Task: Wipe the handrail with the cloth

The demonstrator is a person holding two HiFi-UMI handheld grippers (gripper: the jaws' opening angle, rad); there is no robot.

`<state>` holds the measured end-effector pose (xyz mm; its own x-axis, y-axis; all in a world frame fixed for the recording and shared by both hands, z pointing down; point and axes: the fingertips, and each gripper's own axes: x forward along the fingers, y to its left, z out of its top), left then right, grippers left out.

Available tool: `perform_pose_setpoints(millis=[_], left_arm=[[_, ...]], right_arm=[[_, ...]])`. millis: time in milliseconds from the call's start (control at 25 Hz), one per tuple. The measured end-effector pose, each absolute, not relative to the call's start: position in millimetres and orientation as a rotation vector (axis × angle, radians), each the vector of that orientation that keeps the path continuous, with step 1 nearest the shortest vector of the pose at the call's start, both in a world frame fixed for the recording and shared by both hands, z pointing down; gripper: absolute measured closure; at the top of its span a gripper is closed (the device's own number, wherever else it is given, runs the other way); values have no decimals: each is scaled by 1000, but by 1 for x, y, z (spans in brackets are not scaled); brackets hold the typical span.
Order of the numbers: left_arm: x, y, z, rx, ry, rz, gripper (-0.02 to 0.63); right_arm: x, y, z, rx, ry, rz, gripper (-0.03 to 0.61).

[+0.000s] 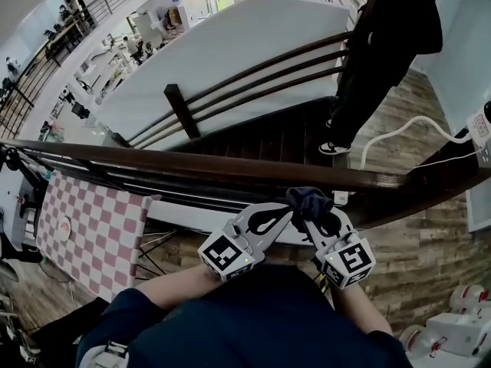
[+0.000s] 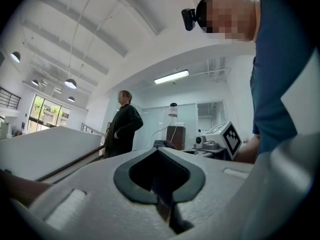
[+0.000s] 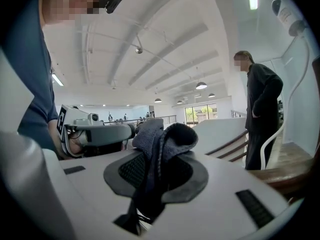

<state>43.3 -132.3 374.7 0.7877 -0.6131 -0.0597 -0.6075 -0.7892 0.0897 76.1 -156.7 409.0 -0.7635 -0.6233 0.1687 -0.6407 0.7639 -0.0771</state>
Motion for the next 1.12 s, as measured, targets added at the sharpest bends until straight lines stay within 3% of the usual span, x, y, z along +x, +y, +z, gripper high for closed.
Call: perform_pose_setpoints(millis=[1120], left_arm=[[32, -123, 382, 2865, -986, -141, 618]], right_arm=[[58, -133, 414, 947, -2853, 192, 488]])
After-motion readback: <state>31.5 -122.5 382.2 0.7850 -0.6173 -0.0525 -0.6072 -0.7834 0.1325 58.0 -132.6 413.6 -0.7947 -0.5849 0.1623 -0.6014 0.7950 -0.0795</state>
